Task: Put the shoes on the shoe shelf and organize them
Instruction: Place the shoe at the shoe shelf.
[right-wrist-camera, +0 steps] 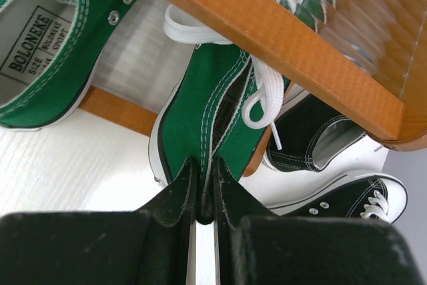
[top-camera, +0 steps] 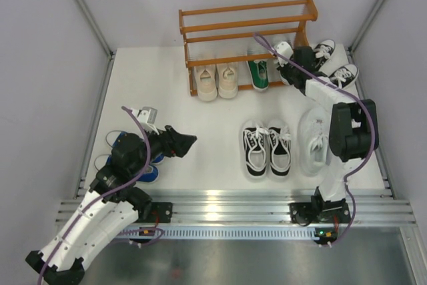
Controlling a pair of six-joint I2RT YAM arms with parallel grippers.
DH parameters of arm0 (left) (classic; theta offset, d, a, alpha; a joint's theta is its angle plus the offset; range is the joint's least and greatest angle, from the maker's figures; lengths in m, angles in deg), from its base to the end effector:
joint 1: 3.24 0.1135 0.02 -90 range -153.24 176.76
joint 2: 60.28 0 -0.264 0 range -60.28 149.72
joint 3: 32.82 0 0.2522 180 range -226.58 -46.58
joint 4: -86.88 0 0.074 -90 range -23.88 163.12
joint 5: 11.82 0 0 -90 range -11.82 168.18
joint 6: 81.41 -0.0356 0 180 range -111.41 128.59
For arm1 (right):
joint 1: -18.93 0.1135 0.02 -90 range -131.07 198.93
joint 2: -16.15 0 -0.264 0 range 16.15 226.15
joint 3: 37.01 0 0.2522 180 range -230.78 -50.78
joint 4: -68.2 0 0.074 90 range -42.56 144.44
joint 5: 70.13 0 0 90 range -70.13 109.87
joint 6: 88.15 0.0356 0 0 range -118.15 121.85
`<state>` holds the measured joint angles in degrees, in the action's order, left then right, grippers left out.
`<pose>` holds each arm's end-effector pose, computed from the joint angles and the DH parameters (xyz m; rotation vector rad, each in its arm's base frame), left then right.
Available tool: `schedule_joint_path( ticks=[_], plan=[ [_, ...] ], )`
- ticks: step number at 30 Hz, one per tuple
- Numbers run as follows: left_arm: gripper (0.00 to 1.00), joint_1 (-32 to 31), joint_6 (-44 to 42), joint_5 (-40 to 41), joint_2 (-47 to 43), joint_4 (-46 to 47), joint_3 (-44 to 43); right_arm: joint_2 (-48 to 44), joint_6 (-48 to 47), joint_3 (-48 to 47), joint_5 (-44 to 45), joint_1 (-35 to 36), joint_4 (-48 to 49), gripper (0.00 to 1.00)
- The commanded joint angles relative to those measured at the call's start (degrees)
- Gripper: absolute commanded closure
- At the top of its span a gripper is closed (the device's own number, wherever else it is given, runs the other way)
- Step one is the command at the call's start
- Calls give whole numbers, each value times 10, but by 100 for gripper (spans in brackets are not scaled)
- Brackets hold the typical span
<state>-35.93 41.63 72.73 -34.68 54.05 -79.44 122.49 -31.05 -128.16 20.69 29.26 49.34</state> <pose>0.1029 -0.0701 0.2956 0.0665 1.8676 -0.8981 0.4216 0.0763 0.2394 -0.7935 2.0251 -0.2413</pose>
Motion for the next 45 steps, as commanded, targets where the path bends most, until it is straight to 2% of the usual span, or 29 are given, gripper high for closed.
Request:
schedule_joint_path(
  ticks=[1, 18, 38, 41, 42, 45],
  plan=[
    [12, 3, -3, 4, -4, 11, 8, 0, 12, -45, 23, 7, 121, 100],
    [12, 3, 7, -2, -5, 18, 12, 41, 36, -58, -23, 37, 90, 100],
    [12, 3, 19, -8, -18, 18, 19, 54, 43, -82, -26, 63, 33, 100],
    [12, 3, 21, -11, -22, 18, 20, 58, 41, -89, -20, 64, 24, 92],
    [12, 3, 22, -10, -25, 18, 21, 59, 38, -92, -16, 64, 14, 82],
    [12, 3, 25, -11, -33, 18, 23, 57, 31, -92, -11, 64, 7, 66]
  ],
)
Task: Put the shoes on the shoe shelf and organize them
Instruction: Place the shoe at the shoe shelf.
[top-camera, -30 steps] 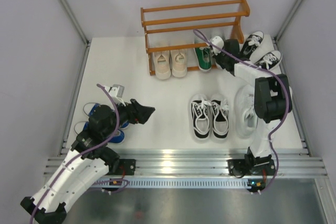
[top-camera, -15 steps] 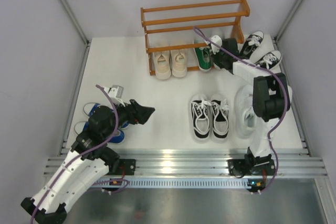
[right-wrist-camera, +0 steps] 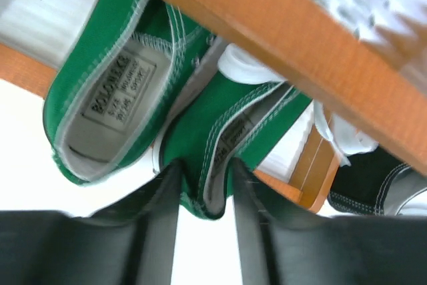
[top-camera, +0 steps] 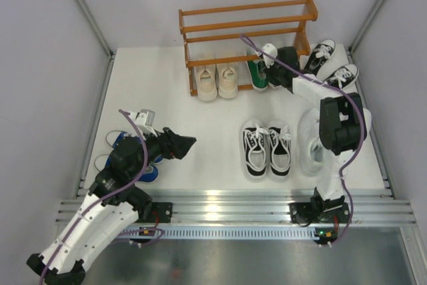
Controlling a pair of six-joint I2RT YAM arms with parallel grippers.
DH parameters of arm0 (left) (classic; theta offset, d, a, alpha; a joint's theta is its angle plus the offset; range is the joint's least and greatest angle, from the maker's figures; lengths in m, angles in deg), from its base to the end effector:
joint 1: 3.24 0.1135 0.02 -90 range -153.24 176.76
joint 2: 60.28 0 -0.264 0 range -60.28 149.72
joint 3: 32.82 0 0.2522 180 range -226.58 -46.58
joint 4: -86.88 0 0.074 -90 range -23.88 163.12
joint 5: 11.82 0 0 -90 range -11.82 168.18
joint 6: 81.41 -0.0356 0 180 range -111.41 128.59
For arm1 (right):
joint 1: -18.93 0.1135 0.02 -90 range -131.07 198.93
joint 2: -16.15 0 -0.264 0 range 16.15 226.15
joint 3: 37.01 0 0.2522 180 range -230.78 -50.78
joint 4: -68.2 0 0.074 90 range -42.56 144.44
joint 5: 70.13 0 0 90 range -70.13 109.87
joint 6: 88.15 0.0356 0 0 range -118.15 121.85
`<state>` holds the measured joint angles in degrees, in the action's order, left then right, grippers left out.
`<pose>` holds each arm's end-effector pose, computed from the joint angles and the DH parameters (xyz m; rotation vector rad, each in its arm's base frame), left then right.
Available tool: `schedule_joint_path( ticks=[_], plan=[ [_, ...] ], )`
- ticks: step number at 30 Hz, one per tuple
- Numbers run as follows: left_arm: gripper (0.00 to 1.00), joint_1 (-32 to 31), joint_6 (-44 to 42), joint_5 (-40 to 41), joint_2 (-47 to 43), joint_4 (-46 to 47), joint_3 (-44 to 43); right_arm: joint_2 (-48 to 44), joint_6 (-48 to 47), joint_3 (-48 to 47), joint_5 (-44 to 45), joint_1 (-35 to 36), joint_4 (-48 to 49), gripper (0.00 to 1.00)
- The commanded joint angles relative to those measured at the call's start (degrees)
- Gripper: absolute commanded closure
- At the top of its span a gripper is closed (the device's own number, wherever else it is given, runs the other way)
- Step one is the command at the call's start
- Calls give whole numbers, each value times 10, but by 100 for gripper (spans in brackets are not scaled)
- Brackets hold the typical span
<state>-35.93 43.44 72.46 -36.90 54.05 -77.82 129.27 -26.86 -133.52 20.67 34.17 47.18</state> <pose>0.0986 -0.0675 0.2899 0.0413 1.8632 -0.9274 0.4364 0.1184 0.2173 -0.8279 2.0721 -0.1442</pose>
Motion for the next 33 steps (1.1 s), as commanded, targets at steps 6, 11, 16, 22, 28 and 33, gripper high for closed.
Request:
schedule_joint_path(
  ticks=[6, 11, 16, 22, 28, 33],
  plan=[
    [12, 3, 21, -13, -10, 18, 12, -51, -19, -14, -18, 15, 26, 44],
    [12, 3, 34, -13, -10, 18, 15, -120, -37, 22, -56, 15, -11, 35],
    [12, 3, 50, 11, -3, -8, 0, -210, -50, 32, -160, 7, -127, 31],
    [13, 3, 73, 37, 44, -42, -21, -305, -15, 13, -470, -52, -332, 33],
    [16, 3, 150, -20, 117, -5, 3, -462, -21, 141, -520, -70, -361, 31],
    [20, -8, 191, -87, 214, 75, 6, -550, -30, 253, -513, -117, -340, 27]
  ],
)
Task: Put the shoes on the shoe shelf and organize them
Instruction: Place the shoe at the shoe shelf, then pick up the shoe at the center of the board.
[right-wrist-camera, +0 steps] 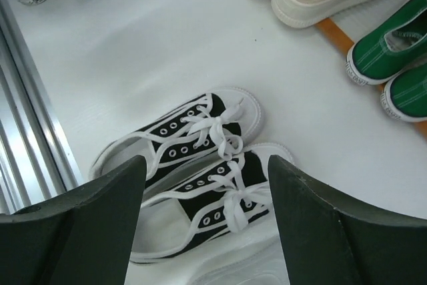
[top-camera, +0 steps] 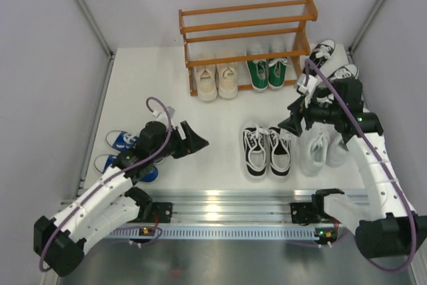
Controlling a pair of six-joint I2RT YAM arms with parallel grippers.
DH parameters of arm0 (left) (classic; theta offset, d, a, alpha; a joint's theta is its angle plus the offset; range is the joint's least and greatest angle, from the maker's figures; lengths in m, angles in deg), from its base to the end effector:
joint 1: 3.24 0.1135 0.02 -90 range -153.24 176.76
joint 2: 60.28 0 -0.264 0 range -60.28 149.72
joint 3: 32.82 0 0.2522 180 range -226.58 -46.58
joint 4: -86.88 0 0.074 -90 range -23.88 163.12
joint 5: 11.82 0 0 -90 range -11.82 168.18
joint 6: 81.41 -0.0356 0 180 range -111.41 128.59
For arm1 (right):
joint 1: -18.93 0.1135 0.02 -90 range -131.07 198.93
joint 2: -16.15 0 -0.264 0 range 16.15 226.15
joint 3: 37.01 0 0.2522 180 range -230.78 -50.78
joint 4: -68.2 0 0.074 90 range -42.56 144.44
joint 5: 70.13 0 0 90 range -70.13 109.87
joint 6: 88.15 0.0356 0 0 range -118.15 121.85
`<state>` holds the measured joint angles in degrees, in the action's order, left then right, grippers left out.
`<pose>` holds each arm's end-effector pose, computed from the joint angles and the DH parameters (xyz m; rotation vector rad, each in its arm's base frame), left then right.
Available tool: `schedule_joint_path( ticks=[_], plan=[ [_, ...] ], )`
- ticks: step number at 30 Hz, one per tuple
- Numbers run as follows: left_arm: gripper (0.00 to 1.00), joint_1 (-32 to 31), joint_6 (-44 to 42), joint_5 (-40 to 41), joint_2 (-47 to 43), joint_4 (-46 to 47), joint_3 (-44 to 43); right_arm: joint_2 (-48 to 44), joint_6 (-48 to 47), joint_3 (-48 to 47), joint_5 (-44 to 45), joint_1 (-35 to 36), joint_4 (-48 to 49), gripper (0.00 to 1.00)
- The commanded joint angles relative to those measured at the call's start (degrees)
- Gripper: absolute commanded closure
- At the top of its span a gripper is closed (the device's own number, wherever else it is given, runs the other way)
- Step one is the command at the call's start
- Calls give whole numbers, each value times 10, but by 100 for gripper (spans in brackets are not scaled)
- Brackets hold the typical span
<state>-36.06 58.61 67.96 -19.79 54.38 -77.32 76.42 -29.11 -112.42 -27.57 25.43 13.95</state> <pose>0.1366 -0.0956 0.2505 -0.2168 2.2300 -1.0308 0.2043 0.0497 0.3468 -1.0557 1.7895 0.6683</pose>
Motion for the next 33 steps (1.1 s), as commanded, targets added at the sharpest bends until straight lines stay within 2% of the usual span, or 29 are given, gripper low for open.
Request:
schedule_joint_path(
  ticks=[1, 3, 5, 10, 17, 23, 27, 30, 31, 33],
  plan=[
    [20, -29, 39, -32, 56, 77, -5, -40, -9, 71, -35, -49, -6, 27],
    [20, -64, 38, 7, 100, 93, -20, -58, -2, 106, -71, -83, 22, 26],
    [19, -124, 37, 35, 135, 116, -37, -82, 1, 151, -105, -127, 39, 25],
    [20, -223, 32, 96, 266, 142, -99, -106, -9, 170, -119, -191, 32, 24],
    [20, -280, 25, 167, 417, 171, -181, -111, -14, 171, -128, -204, 27, 24],
    [26, -299, 12, 194, 487, 165, -235, -111, -16, 170, -123, -207, 23, 24],
    [36, -311, -7, 242, 533, 116, -263, -111, -16, 169, -124, -209, 21, 23],
    [49, -318, -26, 256, 551, 111, -268, -109, -16, 169, -124, -210, 22, 23],
    [55, -320, -31, 266, 554, 112, -269, -109, -16, 169, -124, -211, 21, 23],
    [79, -321, -65, 273, 558, 117, -270, -108, -16, 169, -124, -211, 21, 23]
  ],
)
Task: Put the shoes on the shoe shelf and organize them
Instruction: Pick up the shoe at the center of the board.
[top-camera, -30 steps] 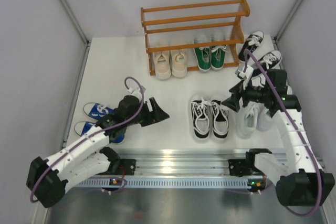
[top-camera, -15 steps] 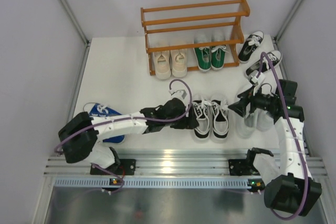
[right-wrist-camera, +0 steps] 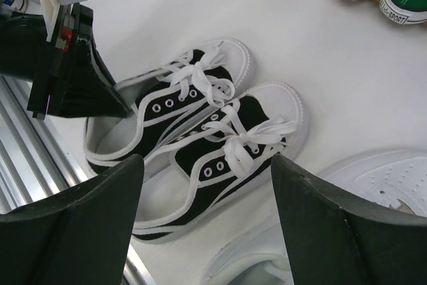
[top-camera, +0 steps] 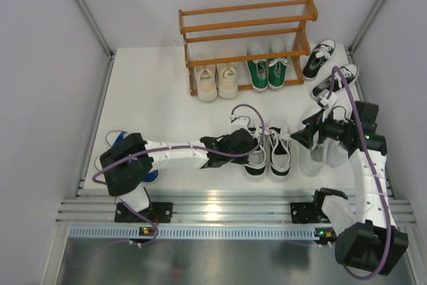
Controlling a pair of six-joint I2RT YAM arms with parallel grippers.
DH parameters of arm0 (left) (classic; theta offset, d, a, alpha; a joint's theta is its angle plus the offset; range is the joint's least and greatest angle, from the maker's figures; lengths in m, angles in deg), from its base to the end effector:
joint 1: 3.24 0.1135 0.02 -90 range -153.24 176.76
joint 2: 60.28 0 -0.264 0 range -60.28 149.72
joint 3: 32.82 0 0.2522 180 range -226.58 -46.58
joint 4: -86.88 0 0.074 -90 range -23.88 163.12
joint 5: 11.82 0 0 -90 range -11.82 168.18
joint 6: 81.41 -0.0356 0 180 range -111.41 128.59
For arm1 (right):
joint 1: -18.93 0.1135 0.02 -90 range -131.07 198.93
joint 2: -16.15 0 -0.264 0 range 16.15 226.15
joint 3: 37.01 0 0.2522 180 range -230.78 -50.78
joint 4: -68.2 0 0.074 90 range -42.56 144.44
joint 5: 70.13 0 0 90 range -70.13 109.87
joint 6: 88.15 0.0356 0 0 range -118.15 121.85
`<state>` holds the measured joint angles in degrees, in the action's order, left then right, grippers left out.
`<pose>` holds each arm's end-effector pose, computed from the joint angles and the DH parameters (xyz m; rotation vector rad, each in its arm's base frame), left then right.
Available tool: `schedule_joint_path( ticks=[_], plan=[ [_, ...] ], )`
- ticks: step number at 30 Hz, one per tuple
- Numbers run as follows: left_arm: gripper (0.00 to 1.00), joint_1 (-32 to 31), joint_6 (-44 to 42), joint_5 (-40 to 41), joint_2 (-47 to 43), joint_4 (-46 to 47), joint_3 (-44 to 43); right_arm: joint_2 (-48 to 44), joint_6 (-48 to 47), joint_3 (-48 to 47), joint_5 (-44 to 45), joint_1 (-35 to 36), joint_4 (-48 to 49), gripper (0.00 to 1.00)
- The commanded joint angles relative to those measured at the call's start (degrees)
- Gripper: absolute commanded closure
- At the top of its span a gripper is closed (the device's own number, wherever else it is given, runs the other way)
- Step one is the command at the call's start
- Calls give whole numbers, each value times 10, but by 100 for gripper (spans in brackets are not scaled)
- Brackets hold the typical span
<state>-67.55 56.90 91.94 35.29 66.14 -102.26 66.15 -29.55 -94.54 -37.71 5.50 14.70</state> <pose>0.1577 -0.3084 0.1859 0.2259 2.4493 -0.6435 0.1675 -0.0091 0.2819 -0.7466 1.8942 0.7033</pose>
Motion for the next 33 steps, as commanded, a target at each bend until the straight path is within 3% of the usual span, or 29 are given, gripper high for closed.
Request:
schedule_joint_path(
  ticks=[1, 2, 4, 10, 15, 17, 20, 23, 24, 27, 33],
  plan=[
    [89, -9, -68, 36, 7, 6, -15, -5, -11, -10, -23, -12, 13, 23],
    [100, -11, -93, 39, -5, 28, -8, -5, -12, -10, -24, -12, 13, 23],
    [100, -13, -120, 45, -29, 62, 34, -5, -16, -9, -27, -13, 9, 23],
    [100, -18, -225, 72, -211, 131, 131, 18, 19, -8, -51, -13, 23, 24],
    [100, -18, -262, 41, -328, 145, 171, 102, 6, -44, -167, -3, -29, 23],
    [100, -18, -252, 38, -349, 145, 172, 135, -25, -72, -184, 24, -106, 18],
    [100, -18, -238, 35, -362, 150, 169, 186, -38, -120, -226, 46, -146, 1],
    [100, -18, -233, 41, -359, 152, 162, 214, -88, -164, -269, 48, -233, 1],
    [100, -18, -233, 42, -358, 152, 160, 225, -169, -188, -278, 48, -320, 0],
    [100, -18, -231, 43, -349, 152, 146, 255, -312, -226, -297, 49, -458, 1],
    [100, -18, -230, 33, -345, 152, 124, 279, -328, -254, -264, 50, -457, 1]
  ],
)
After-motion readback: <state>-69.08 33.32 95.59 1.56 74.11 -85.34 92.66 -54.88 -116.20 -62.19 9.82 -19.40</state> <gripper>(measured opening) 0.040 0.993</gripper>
